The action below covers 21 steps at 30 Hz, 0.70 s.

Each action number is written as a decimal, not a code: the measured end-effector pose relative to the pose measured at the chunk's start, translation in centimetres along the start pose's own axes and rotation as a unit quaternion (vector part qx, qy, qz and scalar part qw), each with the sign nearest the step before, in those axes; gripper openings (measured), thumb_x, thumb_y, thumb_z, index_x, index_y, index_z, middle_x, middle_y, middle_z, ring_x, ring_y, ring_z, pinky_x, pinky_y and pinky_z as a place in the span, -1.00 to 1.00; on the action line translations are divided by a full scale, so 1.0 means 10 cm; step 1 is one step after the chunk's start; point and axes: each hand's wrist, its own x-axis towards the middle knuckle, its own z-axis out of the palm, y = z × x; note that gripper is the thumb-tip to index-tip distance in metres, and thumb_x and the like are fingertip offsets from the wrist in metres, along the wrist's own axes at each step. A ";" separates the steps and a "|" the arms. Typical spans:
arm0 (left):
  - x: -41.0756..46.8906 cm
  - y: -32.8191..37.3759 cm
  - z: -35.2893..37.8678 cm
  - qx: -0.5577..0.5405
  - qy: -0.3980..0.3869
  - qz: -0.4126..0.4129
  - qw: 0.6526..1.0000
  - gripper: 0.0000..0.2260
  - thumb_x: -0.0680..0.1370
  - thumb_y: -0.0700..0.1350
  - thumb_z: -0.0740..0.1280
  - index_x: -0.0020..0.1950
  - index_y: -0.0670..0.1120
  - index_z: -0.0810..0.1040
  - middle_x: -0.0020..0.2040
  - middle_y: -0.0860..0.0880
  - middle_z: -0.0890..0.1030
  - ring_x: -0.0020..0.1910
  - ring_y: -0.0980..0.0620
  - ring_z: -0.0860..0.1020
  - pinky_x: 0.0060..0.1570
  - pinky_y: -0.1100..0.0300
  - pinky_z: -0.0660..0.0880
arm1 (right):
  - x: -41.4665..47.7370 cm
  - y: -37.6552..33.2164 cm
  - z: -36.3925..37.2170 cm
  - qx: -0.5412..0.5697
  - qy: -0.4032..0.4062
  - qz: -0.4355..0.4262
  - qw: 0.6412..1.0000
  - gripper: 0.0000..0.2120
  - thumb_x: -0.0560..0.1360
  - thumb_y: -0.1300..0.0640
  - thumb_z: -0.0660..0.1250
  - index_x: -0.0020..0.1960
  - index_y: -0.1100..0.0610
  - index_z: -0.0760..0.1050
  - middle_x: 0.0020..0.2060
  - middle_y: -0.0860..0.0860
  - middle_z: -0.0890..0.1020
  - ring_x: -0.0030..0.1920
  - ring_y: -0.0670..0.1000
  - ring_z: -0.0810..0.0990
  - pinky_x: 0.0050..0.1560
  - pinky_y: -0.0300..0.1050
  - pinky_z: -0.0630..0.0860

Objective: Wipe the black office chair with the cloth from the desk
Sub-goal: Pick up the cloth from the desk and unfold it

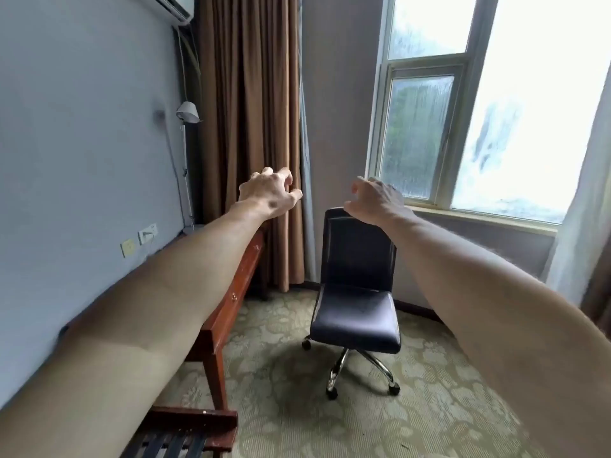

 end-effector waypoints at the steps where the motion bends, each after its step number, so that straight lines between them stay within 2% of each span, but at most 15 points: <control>1: 0.04 -0.07 -0.04 0.004 0.003 0.000 1.000 -0.71 0.49 0.18 0.22 0.10 0.06 0.47 0.13 -0.07 0.50 0.17 -0.16 0.46 0.08 -0.05 0.40 | 0.09 -0.07 0.02 0.001 0.004 -0.004 1.000 -0.64 0.46 0.00 0.25 0.24 0.02 0.43 0.16 0.08 0.50 0.04 0.13 0.53 -0.01 -0.03 0.44; 4: 0.29 -0.35 -0.06 0.023 0.021 -0.011 0.999 -0.71 0.49 0.19 0.21 0.10 0.08 0.46 0.16 -0.07 0.50 0.16 -0.15 0.47 -0.01 0.00 0.36 | 0.43 -0.26 0.12 0.001 0.018 -0.012 1.000 -0.66 0.45 -0.01 0.26 0.21 0.02 0.44 0.12 0.08 0.51 0.01 0.14 0.53 -0.07 -0.06 0.40; 9: 0.60 -0.90 -0.06 0.028 0.030 -0.032 0.999 -0.69 0.51 0.17 0.21 0.17 0.06 0.47 0.17 -0.09 0.52 0.14 -0.14 0.48 -0.01 0.02 0.34 | 0.99 -0.66 0.39 0.026 0.042 -0.028 0.998 -0.73 0.40 0.01 0.28 0.09 0.02 0.47 0.04 0.07 0.55 -0.08 0.13 0.49 -0.13 -0.09 0.28; 13: 0.73 -1.29 0.01 0.046 0.032 -0.061 0.997 -0.70 0.51 0.16 0.21 0.16 0.06 0.47 0.16 -0.08 0.52 0.11 -0.14 0.49 0.02 0.01 0.36 | 1.28 -0.96 0.76 0.048 0.032 -0.053 0.997 -0.79 0.39 0.00 0.28 0.01 0.02 0.45 -0.02 0.04 0.55 -0.10 0.12 0.48 -0.13 -0.07 0.30; 17: 0.80 -1.60 0.24 0.066 0.031 -0.093 0.993 -0.74 0.51 0.15 0.23 0.10 0.06 0.49 0.12 -0.08 0.53 0.06 -0.13 0.50 -0.05 0.08 0.33 | 1.52 -1.15 1.19 0.073 -0.003 -0.081 0.994 -0.75 0.40 -0.01 0.28 0.06 0.02 0.47 -0.01 0.03 0.55 -0.03 0.13 0.52 -0.11 -0.07 0.33; 21: 0.88 -1.85 0.58 0.093 0.033 -0.120 0.988 -0.75 0.51 0.17 0.24 0.08 0.06 0.49 0.07 -0.06 0.55 -0.10 -0.05 0.43 -0.12 0.11 0.32 | 1.76 -1.21 1.67 0.096 -0.021 -0.108 0.989 -0.72 0.39 -0.01 0.28 0.07 0.04 0.47 -0.03 0.05 0.57 -0.04 0.14 0.54 -0.10 -0.05 0.37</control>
